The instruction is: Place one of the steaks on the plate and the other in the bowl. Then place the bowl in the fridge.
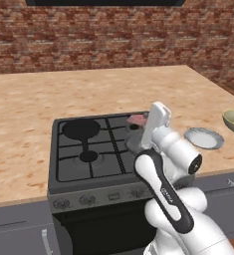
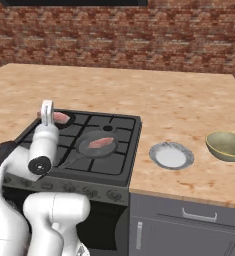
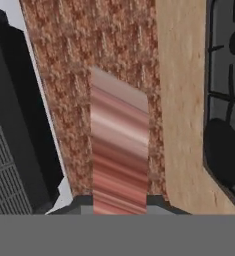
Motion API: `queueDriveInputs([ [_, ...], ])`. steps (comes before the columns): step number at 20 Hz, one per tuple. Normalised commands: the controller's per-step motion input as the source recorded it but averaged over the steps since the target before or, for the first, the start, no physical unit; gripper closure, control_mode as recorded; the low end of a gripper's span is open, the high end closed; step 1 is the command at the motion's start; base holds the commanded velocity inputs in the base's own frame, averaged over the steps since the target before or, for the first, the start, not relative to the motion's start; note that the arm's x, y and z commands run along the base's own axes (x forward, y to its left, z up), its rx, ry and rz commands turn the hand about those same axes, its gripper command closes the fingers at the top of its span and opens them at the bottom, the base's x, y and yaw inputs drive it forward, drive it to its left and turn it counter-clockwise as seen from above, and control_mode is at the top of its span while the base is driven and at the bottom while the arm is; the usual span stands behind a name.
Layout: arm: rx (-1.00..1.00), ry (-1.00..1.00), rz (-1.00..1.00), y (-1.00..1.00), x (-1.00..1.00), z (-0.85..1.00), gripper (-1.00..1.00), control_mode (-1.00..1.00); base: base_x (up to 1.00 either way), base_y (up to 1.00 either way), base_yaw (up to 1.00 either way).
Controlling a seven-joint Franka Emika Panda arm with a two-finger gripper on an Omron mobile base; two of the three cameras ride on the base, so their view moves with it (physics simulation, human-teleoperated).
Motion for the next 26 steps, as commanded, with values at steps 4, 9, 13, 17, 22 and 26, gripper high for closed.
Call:
queueDriveInputs([
  [4,-0.03,0.63,0.0,-0.57,-0.17,0.72,1.0,-1.0,0.0,0.0,0.0],
  [9,-0.16,0.56,0.0,-0.73,-0.34,0.64,1.0,-1.0,0.0,0.0,0.0],
  [13,-0.26,0.56,0.0,-0.77,-0.3,0.47,1.0,-1.0,0.0,0.0,0.0],
  [17,-0.22,0.48,0.0,-0.61,-0.16,0.05,1.0,-1.0,0.0,0.0,0.0],
  [22,-0.05,0.04,-0.02,-0.81,-0.24,-0.46,1.0,-1.0,0.0,0.0,0.0],
  [26,-0.01,0.0,0.0,-0.78,-0.06,-0.88,1.0,-1.0,0.0,0.0,0.0],
])
